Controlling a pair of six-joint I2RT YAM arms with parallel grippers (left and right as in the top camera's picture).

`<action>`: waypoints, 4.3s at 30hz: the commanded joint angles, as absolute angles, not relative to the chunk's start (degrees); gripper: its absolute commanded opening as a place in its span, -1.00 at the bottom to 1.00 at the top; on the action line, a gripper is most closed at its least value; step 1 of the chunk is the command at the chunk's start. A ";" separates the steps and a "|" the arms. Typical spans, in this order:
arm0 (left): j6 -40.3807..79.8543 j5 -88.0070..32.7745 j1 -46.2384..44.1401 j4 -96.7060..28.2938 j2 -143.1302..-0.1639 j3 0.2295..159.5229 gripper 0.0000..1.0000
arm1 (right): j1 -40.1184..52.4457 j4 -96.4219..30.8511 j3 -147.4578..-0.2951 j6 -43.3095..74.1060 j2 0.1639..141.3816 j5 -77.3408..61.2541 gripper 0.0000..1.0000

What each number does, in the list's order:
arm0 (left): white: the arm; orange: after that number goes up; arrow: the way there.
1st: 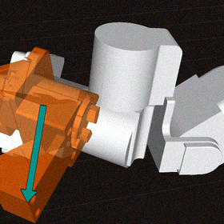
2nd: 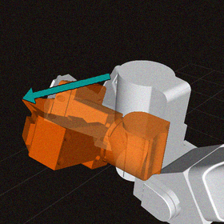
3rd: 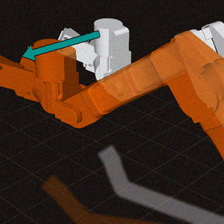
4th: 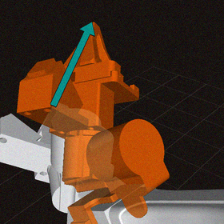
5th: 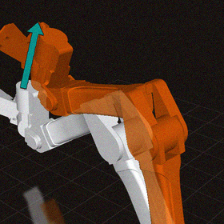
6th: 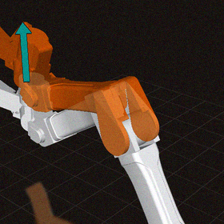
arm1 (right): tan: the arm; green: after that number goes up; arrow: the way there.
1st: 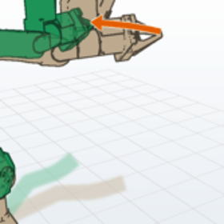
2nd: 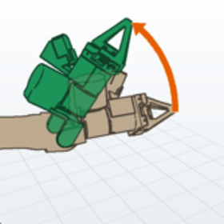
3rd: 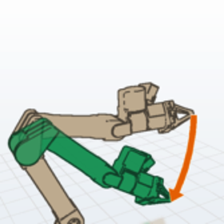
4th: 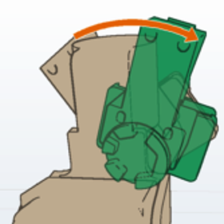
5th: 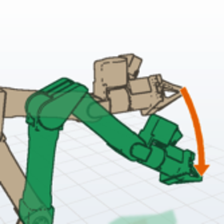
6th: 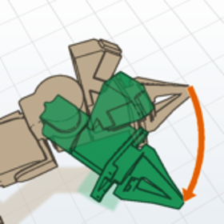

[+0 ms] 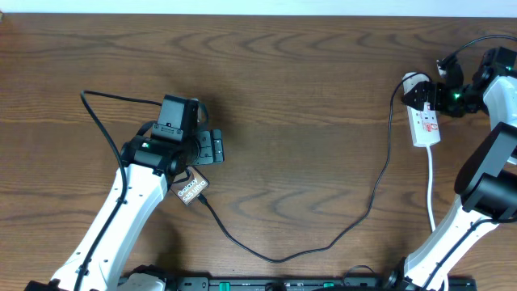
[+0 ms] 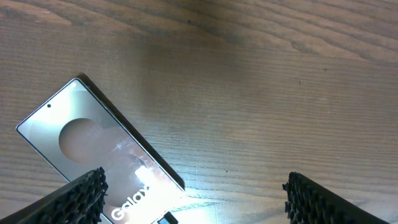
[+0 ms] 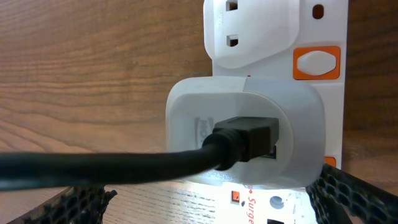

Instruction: Plug charger to phone and switch on socket

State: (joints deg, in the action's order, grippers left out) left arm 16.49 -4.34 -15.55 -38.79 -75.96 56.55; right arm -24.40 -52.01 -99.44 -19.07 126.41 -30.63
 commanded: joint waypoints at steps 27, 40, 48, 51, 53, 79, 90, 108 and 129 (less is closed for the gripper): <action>16.78 -4.47 -15.73 -39.22 -76.09 57.60 0.79 | -23.16 -52.40 -95.74 -18.00 126.69 -38.13 0.97; 16.78 -4.47 -15.73 -40.27 -76.09 57.60 0.79 | -21.34 -52.03 -91.66 -18.02 126.69 -38.13 0.96; 16.75 -4.47 -15.73 -40.27 -76.09 57.60 0.79 | -21.06 -51.00 -89.89 -16.43 126.65 -38.09 0.98; 16.78 -4.47 -15.73 -40.34 -76.07 57.60 0.79 | -21.34 -51.03 -90.06 -12.29 126.63 -37.39 0.98; 16.75 -4.45 -15.73 -40.25 -76.07 57.60 0.79 | -21.71 -51.13 -90.06 -10.48 126.63 -36.42 0.99; 16.75 -4.45 -15.73 -40.10 -76.07 57.60 0.79 | -24.86 -59.48 -91.20 0.40 92.73 -11.68 0.99; 16.75 -4.45 -15.73 -40.07 -76.07 57.60 0.79 | -24.82 -59.88 -91.18 0.38 69.12 -14.04 0.99; 16.75 -4.45 -15.73 -40.07 -76.07 57.60 0.79 | -24.82 -60.31 -91.18 0.38 58.78 -14.04 0.98; 16.12 -2.85 -15.68 -41.30 -75.99 57.56 0.79 | -24.82 -60.31 -91.18 0.38 58.76 -14.04 0.99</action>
